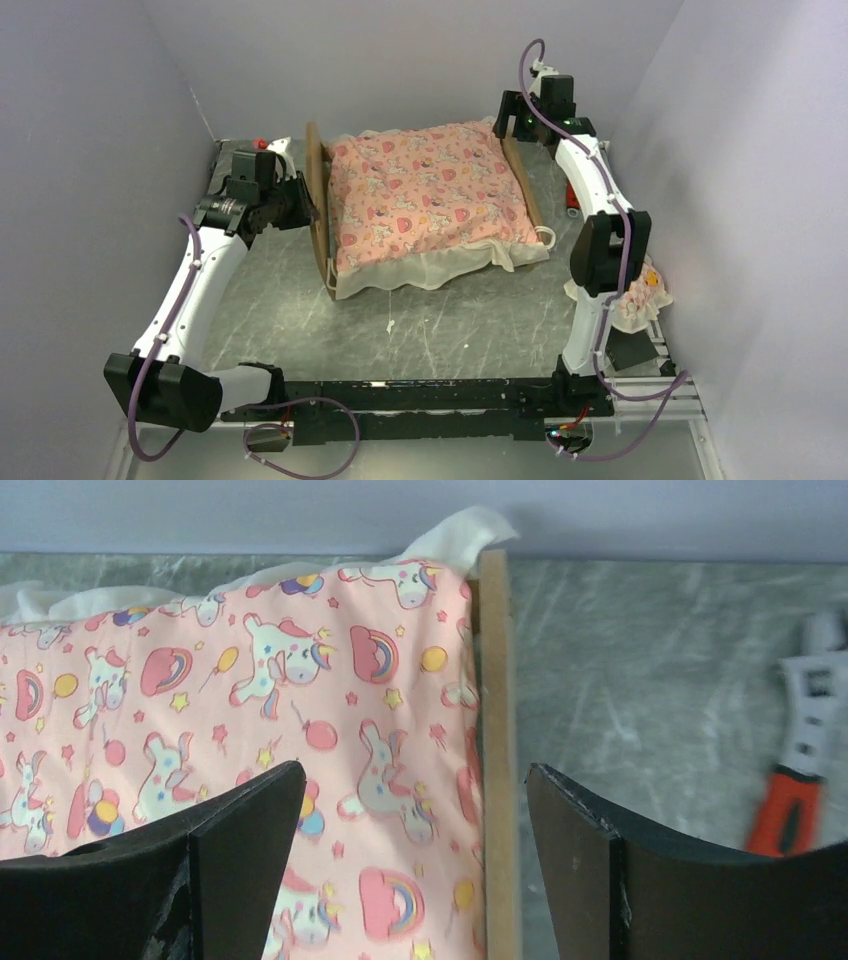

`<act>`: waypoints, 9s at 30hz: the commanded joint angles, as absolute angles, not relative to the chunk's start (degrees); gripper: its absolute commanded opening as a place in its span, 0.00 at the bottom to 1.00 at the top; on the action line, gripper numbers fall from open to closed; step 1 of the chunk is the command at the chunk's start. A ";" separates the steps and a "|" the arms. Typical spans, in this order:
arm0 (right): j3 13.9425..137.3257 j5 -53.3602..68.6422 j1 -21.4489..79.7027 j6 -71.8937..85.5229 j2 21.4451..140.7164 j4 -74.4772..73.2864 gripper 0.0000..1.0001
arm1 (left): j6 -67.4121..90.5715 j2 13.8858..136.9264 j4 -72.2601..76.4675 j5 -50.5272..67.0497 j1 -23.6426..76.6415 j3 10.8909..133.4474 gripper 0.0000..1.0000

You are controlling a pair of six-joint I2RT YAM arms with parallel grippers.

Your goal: Set up the pet bed

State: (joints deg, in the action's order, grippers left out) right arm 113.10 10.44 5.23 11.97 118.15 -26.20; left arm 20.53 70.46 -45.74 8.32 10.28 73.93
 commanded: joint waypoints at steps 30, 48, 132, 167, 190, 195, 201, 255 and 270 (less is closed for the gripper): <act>49.31 -27.18 67.82 22.36 82.75 15.58 0.80 | 26.01 56.54 -50.11 7.28 15.21 70.37 0.78; 59.52 -42.43 72.51 28.02 103.18 20.82 0.71 | 30.30 41.81 -53.24 7.86 15.19 52.83 0.80; 46.98 9.71 40.44 32.56 84.40 22.76 0.00 | -4.49 79.98 -31.58 -13.70 45.52 62.77 0.39; 46.06 13.63 37.88 32.98 85.00 25.55 0.00 | 2.83 85.13 -50.79 0.09 39.46 89.80 0.00; 46.29 13.61 37.88 32.52 85.94 24.99 0.00 | 10.14 84.01 -45.89 -1.72 39.91 78.82 0.54; 45.99 14.14 37.85 32.95 86.47 25.74 0.00 | 15.33 84.81 -39.20 -3.52 41.12 75.66 0.53; 45.53 13.98 37.84 33.09 86.23 26.27 0.00 | 18.94 82.89 -30.82 -6.85 41.80 73.37 0.54; 44.30 14.77 37.79 35.05 86.72 28.55 0.00 | 28.22 79.16 -25.19 -21.70 47.86 66.20 0.56; 43.77 15.03 37.79 35.42 86.73 29.18 0.00 | 29.21 83.38 -25.54 -32.46 48.07 66.34 0.40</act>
